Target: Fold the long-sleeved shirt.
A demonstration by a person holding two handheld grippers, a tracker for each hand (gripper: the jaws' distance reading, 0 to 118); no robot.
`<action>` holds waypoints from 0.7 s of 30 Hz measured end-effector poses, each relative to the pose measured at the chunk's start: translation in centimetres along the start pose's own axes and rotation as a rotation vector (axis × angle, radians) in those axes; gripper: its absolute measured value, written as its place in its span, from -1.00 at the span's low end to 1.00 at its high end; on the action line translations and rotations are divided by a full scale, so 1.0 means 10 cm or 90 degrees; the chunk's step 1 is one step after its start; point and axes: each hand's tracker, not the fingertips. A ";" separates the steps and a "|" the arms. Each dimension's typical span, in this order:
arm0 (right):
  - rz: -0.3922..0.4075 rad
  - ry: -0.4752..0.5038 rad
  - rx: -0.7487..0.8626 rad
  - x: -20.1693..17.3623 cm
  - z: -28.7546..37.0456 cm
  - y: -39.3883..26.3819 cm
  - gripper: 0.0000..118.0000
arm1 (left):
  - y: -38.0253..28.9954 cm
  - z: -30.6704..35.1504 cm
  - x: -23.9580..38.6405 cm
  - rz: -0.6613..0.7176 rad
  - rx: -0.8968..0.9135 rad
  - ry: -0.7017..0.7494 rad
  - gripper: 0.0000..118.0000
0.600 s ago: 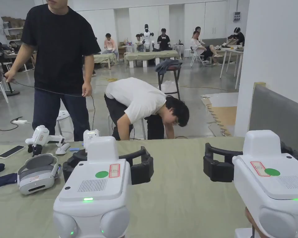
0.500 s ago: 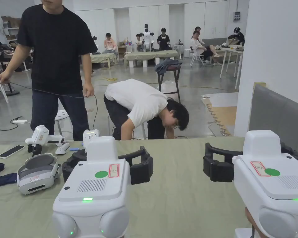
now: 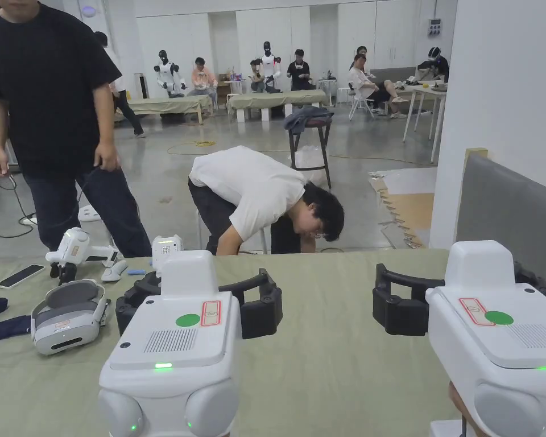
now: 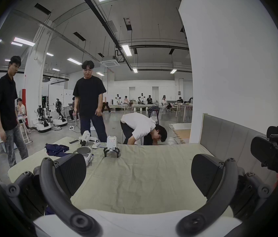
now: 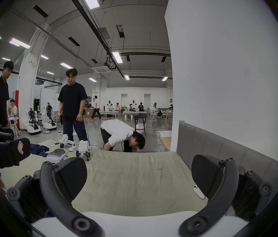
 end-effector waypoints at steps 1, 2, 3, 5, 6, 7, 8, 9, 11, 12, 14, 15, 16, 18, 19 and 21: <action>-0.001 0.000 0.000 0.00 0.00 0.00 1.00 | 0.00 0.00 0.00 0.000 0.000 0.000 0.88; -0.001 -0.001 0.000 0.00 0.00 0.00 1.00 | 0.00 0.01 0.01 -0.001 -0.001 0.000 0.88; -0.001 -0.002 -0.001 0.01 0.00 -0.01 1.00 | 0.00 0.01 0.01 0.000 -0.001 0.000 0.88; 0.000 -0.002 -0.002 0.01 -0.01 -0.01 1.00 | 0.00 0.02 0.01 0.000 -0.001 0.000 0.88; 0.000 -0.001 -0.002 0.01 -0.01 -0.01 1.00 | 0.01 0.02 0.01 0.001 -0.001 0.001 0.88; 0.000 -0.001 -0.001 0.01 -0.01 -0.01 1.00 | 0.01 0.03 0.01 0.000 -0.001 0.001 0.88; 0.000 -0.001 -0.001 0.01 -0.01 -0.01 1.00 | 0.01 0.03 0.01 0.000 -0.002 0.001 0.88; 0.000 -0.001 -0.001 0.01 -0.01 -0.02 1.00 | 0.01 0.02 0.01 0.000 -0.002 0.001 0.88; 0.000 -0.001 -0.001 0.00 0.00 -0.01 1.00 | 0.00 0.01 0.00 -0.001 -0.002 0.000 0.88; 0.000 -0.001 -0.001 0.00 0.00 -0.01 1.00 | 0.00 0.01 0.00 -0.002 -0.002 0.000 0.88; 0.000 -0.002 -0.001 0.00 0.00 -0.01 1.00 | 0.00 0.02 0.01 -0.001 -0.002 0.000 0.88; 0.000 -0.002 -0.001 0.00 0.01 -0.01 1.00 | 0.01 0.03 0.01 -0.001 -0.001 0.000 0.88; -0.001 -0.002 -0.001 0.00 0.01 -0.01 1.00 | 0.01 0.03 0.01 -0.001 -0.001 0.000 0.88; -0.001 -0.002 -0.001 0.00 0.01 -0.01 1.00 | 0.01 0.03 0.02 -0.002 -0.001 0.000 0.88; -0.002 -0.003 -0.001 0.00 0.01 -0.01 1.00 | 0.01 0.04 0.02 -0.002 -0.002 -0.001 0.88; -0.002 -0.003 -0.002 0.00 0.02 -0.01 1.00 | 0.01 0.03 0.02 -0.002 -0.003 -0.004 0.88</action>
